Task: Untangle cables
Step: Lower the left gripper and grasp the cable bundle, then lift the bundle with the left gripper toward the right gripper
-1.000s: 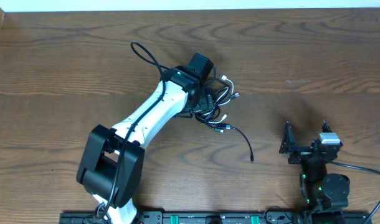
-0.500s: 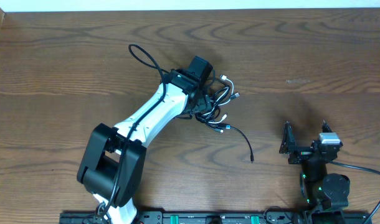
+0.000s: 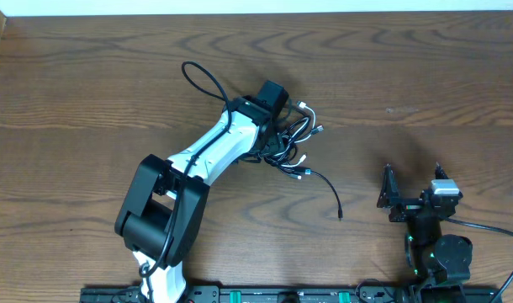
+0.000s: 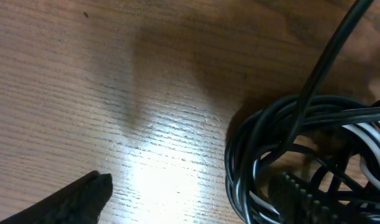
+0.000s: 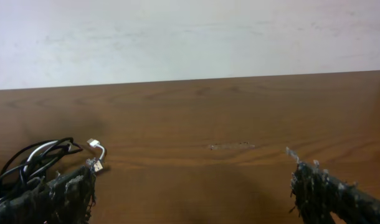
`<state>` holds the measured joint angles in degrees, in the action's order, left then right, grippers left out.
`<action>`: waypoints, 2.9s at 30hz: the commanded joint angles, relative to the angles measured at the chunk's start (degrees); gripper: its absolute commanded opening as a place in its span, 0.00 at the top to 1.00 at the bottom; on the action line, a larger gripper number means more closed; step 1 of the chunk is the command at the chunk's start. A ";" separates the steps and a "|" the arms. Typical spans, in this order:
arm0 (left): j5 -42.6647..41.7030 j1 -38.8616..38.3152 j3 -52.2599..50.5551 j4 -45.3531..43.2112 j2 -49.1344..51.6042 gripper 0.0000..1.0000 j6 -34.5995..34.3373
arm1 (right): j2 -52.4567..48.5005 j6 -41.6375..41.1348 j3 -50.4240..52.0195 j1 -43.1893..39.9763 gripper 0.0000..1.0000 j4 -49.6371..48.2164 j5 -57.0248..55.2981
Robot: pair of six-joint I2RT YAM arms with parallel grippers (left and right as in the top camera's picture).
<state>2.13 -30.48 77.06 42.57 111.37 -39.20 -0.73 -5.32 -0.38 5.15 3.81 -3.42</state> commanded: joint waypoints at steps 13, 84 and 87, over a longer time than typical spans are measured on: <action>0.04 -0.72 -0.46 -0.09 4.20 0.23 -0.52 | 0.02 0.94 0.07 -0.33 0.01 0.22 -0.09; -11.91 -1.81 -1.07 -21.44 -25.79 0.93 68.17 | -11.58 -2.78 -16.98 -0.33 0.01 2.71 21.40; -14.69 -1.81 -1.07 -21.73 -25.90 0.93 70.86 | -19.69 -0.37 -23.47 -0.33 0.01 5.60 25.64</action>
<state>-6.70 -32.36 75.44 21.63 86.78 24.56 -14.09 -8.27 -18.20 5.15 7.77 16.69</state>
